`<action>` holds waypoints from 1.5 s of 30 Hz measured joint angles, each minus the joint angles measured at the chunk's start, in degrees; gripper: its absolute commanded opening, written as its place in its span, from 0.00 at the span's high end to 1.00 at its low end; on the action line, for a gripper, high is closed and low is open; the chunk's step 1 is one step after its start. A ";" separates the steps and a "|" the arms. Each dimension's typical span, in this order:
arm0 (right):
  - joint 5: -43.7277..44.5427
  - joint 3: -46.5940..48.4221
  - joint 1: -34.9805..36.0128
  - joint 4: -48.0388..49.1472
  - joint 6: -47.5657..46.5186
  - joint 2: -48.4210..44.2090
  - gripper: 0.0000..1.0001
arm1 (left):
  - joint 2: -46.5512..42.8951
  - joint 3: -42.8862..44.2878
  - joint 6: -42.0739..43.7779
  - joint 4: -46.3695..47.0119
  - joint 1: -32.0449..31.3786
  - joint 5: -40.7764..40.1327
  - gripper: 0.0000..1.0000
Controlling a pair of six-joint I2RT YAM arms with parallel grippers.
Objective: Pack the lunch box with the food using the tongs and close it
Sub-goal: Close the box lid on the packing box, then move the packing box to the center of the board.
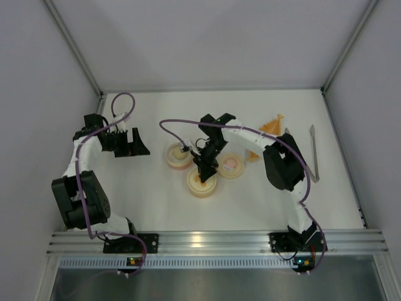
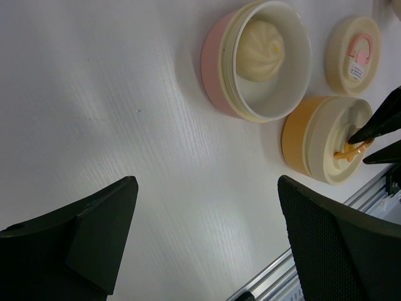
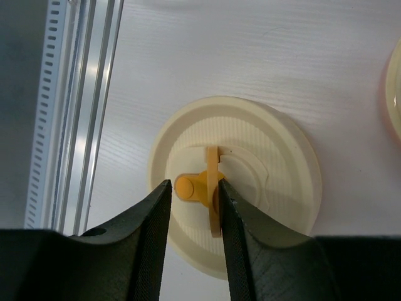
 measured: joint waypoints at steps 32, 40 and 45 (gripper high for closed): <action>4.13 6.45 -1.81 2.12 8.26 -1.11 0.75 | -1.09 -0.02 0.37 -0.02 0.00 0.66 0.02; 0.96 6.40 -5.66 1.05 7.63 -2.97 1.00 | -1.09 -0.02 0.35 -0.02 0.00 0.90 0.02; -0.13 5.68 -4.96 -1.16 5.77 -3.15 1.00 | -1.07 -0.02 0.33 0.00 0.00 1.29 0.02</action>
